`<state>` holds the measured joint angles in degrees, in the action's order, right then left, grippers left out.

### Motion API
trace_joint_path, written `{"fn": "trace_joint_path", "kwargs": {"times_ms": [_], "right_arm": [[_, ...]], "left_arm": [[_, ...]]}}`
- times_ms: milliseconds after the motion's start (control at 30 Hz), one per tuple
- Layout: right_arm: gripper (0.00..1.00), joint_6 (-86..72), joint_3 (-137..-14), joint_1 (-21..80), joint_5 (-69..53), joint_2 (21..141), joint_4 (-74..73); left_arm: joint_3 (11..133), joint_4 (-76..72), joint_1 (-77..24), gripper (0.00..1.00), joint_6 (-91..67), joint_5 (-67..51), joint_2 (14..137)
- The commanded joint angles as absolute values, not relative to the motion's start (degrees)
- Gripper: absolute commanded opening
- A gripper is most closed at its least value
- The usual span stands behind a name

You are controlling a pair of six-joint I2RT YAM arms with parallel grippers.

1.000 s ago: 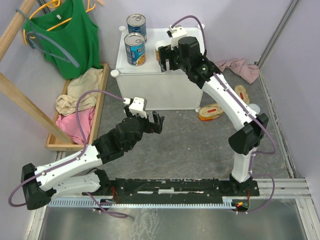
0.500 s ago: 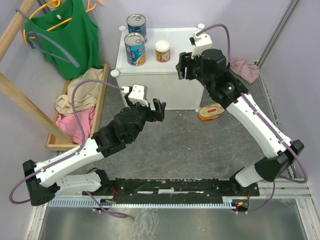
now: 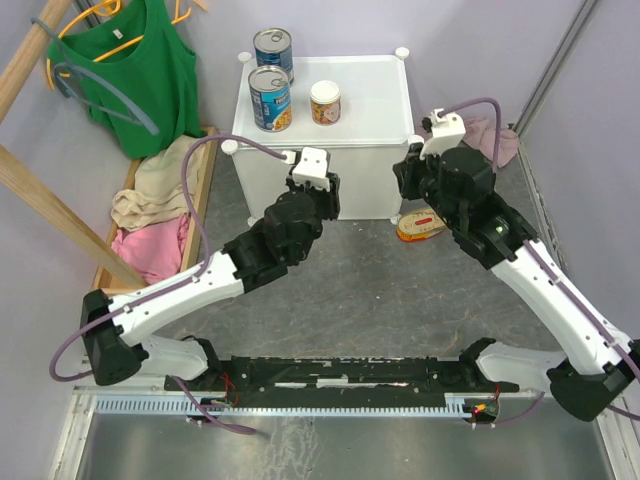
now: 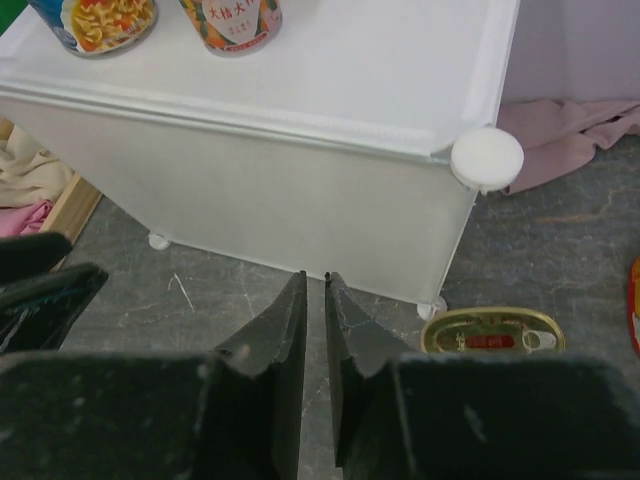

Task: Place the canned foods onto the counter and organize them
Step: Place the canned food on the counter.

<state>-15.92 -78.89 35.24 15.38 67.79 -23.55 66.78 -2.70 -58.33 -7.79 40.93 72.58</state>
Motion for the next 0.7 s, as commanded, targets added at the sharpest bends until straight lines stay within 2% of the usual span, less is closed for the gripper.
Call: {"fn": "trace_joint_path", "kwargs": {"times_ms": [0, 167, 333, 667], "right_arm": [[0.19, -17.94, -75.34, 35.6, 16.81, 62.54, -21.59], [0.17, -19.29, -70.85, 35.67, 17.36, 58.99, -21.88], [0.23, -20.78, -66.69, 35.61, 17.67, 55.98, -21.89], [0.29, -21.55, -62.7, 35.61, 17.62, 53.13, -20.93]], "left_arm": [[72.55, -10.26, -58.64, 0.44, -1.96, 43.76, 76.43], [76.35, -13.21, -58.62, 0.39, 1.78, 45.53, 80.52], [79.7, -15.01, -57.46, 0.36, 4.65, 46.18, 83.84], [85.5, -11.74, -49.62, 0.33, 0.28, 37.82, 89.16]]}}
